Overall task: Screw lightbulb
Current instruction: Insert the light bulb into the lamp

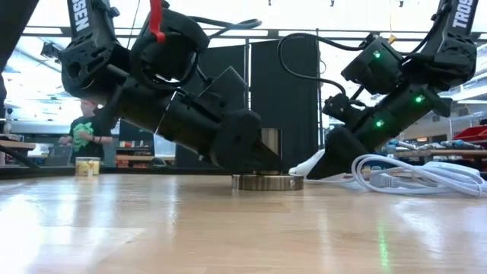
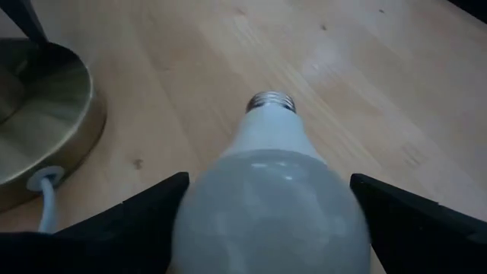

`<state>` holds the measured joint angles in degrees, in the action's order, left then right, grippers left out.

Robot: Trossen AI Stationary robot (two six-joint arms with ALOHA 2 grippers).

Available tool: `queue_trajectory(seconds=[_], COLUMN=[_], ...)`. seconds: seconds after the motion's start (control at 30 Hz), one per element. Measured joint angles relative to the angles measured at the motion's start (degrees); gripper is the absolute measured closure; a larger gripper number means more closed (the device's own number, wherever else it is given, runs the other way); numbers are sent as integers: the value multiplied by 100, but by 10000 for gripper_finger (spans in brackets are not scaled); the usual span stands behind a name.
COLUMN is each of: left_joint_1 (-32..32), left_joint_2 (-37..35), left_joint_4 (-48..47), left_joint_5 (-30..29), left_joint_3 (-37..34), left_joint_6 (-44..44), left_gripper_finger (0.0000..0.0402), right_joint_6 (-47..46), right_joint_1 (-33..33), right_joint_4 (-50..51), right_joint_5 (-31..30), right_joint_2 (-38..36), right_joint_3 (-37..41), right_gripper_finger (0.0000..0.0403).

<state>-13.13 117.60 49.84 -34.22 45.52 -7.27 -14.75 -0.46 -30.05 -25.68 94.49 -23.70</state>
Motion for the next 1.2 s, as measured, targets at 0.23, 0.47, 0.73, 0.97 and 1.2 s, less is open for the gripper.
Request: queue_trajectory(seconds=[0.23,0.47,0.73,0.97,1.2], left_joint_1=[7,9,9,39,39], left_joint_2=[2,2,1,0,0], left_joint_4=[-3,-71,-168,-157,-169], left_joint_5=[-63,-66,-68,-85,-94], left_joint_3=[2,2,2,2,2], left_joint_6=[119,125,125,256,255], left_gripper_finger=[120,157,188,193,194], right_joint_6=[162,134,125,278,579], right_joint_1=[-100,-132,-134,-206,-140], right_joint_4=[-121,-120,-11,1904,4413], right_joint_5=[139,171,283,689,851], right_joint_2=[-2,-4,-17,-144,-194], right_joint_3=[-2,-2,-55,-947,-2277], right_gripper_finger=[83,130,122,128,125])
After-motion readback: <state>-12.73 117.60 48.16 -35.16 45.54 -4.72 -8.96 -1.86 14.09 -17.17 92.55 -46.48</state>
